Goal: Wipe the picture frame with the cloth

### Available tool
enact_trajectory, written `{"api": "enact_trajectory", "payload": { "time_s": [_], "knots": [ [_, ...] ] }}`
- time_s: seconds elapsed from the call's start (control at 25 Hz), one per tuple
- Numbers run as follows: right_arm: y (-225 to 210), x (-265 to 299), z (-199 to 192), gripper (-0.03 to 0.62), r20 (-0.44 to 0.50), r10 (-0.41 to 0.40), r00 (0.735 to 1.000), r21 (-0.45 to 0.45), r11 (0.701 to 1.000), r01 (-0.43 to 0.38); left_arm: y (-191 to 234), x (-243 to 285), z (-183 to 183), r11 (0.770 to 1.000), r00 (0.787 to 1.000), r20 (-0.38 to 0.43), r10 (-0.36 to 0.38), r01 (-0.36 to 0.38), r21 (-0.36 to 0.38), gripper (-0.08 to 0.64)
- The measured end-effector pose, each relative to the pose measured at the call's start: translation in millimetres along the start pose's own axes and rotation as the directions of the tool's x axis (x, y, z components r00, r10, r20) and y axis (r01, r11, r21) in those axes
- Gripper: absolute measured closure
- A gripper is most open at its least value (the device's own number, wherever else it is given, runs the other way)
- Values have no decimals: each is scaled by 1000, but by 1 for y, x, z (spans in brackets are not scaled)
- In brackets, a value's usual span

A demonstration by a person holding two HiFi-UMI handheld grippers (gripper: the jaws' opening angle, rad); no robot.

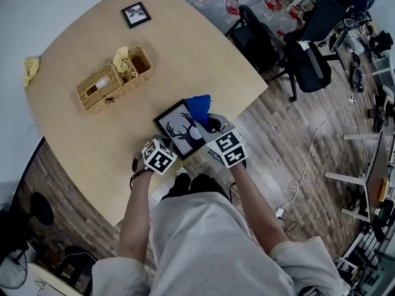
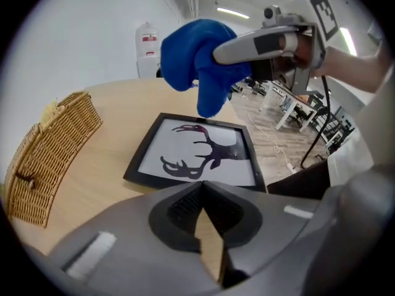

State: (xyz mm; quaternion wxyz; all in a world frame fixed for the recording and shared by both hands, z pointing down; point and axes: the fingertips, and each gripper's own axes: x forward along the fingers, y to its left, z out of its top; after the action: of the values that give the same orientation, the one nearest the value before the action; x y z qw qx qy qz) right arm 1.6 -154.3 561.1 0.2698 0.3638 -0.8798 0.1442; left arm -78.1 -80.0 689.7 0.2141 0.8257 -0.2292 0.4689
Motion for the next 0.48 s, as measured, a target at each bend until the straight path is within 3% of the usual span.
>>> {"api": "enact_trajectory", "payload": {
  "time_s": [0.16, 0.32, 0.48],
  "knots": [
    [0, 18, 3, 548, -23, 31, 999, -38, 999, -32, -3, 2, -2, 999, 999, -42, -26, 27, 18, 508],
    [-4, 40, 7, 548, -55, 64, 996, -65, 996, -67, -6, 3, -2, 995, 999, -54, -2, 7, 98, 508],
    [-2, 71, -13, 548, -134, 96, 986, -66, 992, -105, -4, 4, -2, 993, 998, -58, 6, 1, 116, 508]
  ]
}}
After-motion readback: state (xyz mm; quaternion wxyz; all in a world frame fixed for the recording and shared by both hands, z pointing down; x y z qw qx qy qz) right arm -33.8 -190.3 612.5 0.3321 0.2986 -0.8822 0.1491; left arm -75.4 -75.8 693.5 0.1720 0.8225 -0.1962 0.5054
